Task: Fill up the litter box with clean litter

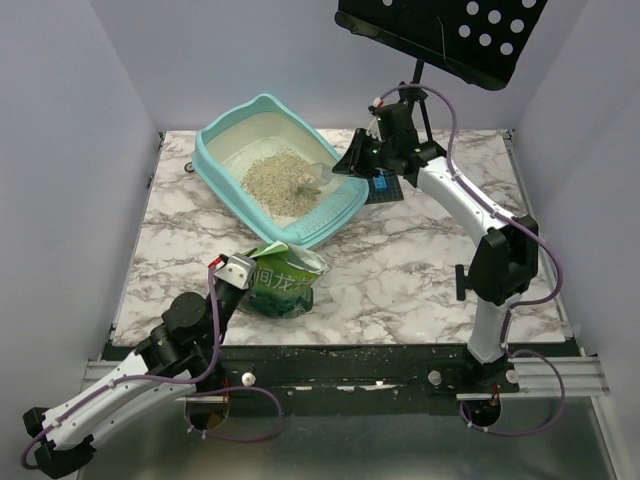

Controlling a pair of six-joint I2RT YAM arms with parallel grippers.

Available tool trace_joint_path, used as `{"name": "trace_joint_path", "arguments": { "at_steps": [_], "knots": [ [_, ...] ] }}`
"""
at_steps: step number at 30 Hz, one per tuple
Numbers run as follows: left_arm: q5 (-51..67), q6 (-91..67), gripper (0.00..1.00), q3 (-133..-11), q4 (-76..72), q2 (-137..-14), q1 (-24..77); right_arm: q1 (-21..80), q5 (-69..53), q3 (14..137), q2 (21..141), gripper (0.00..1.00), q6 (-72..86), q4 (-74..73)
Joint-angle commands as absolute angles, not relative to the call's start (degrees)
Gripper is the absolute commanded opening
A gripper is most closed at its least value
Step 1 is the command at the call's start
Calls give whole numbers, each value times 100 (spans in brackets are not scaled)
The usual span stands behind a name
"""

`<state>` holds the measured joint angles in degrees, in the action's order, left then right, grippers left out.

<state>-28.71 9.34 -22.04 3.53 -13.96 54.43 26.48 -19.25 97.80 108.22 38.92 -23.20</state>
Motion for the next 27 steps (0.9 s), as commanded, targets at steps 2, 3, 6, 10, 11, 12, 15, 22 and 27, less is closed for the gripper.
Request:
{"name": "trace_joint_path", "arguments": {
  "at_steps": [2, 3, 6, 10, 11, 12, 15, 22, 27],
  "knots": [
    [-3085, 923, 0, -2303, 194, -1520, 5388, 3260, -57, 11415, 11170, 1, 1550, -4735],
    [-3085, 914, 0, -2294, 193, -1538, 5388, 3391, 304, 11582, 11188, 1, 1338, -4885],
    [-3067, 914, 0, -2303, 176, -1617, 5379, 3691, 886, 11908, 11154, 1, 845, -5132],
    [-3076, 914, 0, -2312, 185, -1644, 5379, 3972, 1273, 12190, 10978, 1, 458, -5361],
    [-3076, 914, 0, -2303, 185, -1644, 5370, 4034, 1370, 12286, 10934, 1, 414, -5440],
    [-3094, 914, 0, -2303, 176, -1635, 5370, 4069, 1467, 12348, 10873, 1, 396, -5527],
    [-3111, 923, 0, -2303, 193, -1635, 5370, 4122, 1670, 12244, 10478, 1, 465, -5608],
    [-3164, 967, 0, -2268, 150, -1538, 5361, 4122, 2222, 10137, 8537, 1, 957, -4949],
    [-3129, 949, 0, -2276, 149, -1547, 5353, 4078, 3320, 8442, 7332, 1, 1712, -4852]
  ]
}}
